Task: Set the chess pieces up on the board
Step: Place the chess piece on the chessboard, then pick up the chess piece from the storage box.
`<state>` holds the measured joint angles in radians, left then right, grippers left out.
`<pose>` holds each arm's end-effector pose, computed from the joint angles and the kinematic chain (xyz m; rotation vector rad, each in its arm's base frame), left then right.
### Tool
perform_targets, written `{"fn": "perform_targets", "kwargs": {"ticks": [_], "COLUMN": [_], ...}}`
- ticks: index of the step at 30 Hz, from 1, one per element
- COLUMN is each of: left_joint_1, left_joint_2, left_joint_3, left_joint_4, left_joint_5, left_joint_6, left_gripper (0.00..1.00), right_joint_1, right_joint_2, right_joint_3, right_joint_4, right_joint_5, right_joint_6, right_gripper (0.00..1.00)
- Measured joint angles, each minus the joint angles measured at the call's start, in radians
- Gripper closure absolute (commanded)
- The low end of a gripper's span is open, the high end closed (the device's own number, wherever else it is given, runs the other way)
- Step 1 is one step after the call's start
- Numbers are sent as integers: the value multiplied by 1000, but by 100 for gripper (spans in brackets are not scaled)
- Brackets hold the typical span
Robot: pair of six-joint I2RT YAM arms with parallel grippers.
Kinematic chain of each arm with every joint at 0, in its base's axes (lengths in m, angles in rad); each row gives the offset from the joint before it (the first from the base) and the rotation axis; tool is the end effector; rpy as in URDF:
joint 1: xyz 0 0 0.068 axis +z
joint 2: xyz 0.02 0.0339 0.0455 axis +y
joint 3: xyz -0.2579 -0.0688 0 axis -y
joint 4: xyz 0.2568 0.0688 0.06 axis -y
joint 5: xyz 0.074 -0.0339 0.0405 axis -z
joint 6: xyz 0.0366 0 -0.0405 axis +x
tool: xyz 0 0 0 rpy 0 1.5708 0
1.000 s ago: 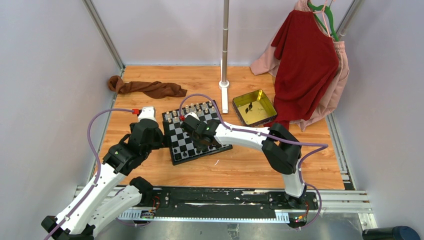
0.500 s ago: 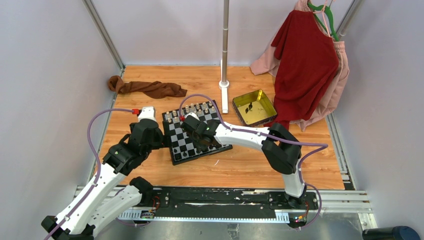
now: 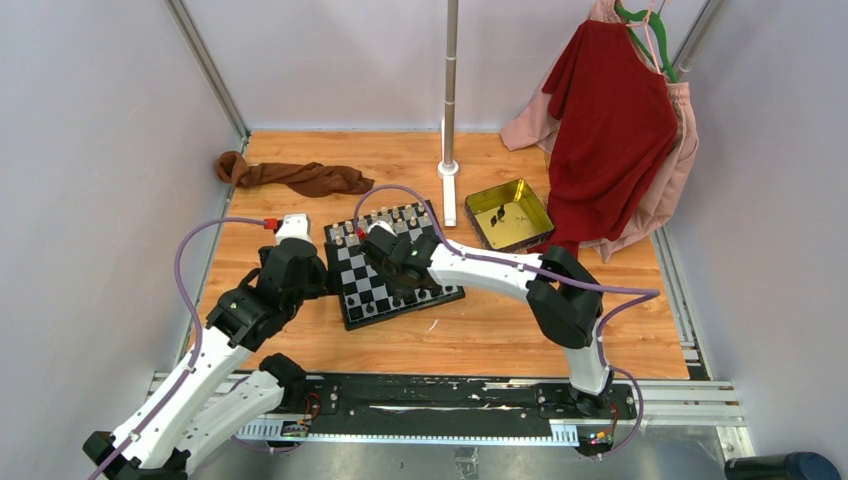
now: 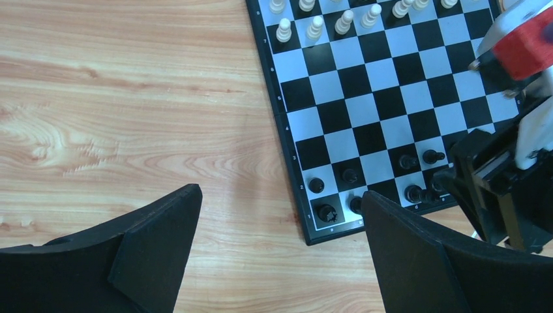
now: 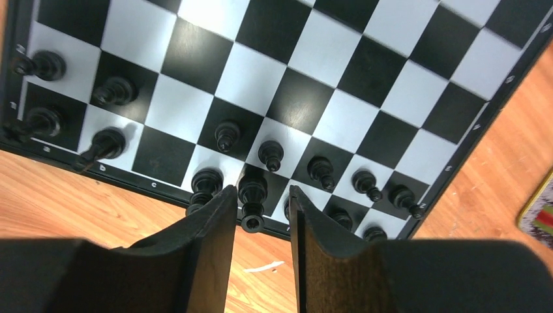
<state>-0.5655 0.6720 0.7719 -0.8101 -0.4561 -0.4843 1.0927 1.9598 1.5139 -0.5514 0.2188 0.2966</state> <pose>0.1342 -0.0661 0.2897 -0.1438 2.1921 -0.0637 0.2072 0.3825 0.2033 -0.9132 2.3850 0.2664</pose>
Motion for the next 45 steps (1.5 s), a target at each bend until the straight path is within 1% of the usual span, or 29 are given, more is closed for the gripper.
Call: {"fn": "perform_targets", "kwargs": {"ticks": [6,10,16,19,21,30,34,37,45], "left_joint_1": [0,0,0,0,0,0,0,0,0], "left_joint_2": [0,-2,-3,0,2,20,35,51,77], "left_joint_3": [-6,-6,-6,-6,-6,-7,-8,-10,-13], "left_joint_4": [1,0,1,1,1,1,1,2,2], "left_joint_5": [-1,-2,-1,0,4,8,8,8,8], "left_joint_6": [-2,-2,-2,-2,-2,-1,-1,-1,-1], "left_gripper": [1,1,0,0,0,0,0,0,0], "right_joint_1": [-7,-49,-203,-295,-354,-598,-660,-698,-743], "right_joint_2": [-35,-85,-145,-150,-150,-127,-80,-29,67], "right_joint_3": [87,143,166,165,161,143,143,144,174], "right_joint_4": [-45,-56,-56,-55,-52,-21,-7,4,13], "right_joint_5": [29,45,60,63,62,37,19,2,-38], "right_joint_6": [-33,-58,-82,-86,-87,-87,-84,-83,-73], "right_gripper": [52,50,43,38,37,35,35,37,42]}}
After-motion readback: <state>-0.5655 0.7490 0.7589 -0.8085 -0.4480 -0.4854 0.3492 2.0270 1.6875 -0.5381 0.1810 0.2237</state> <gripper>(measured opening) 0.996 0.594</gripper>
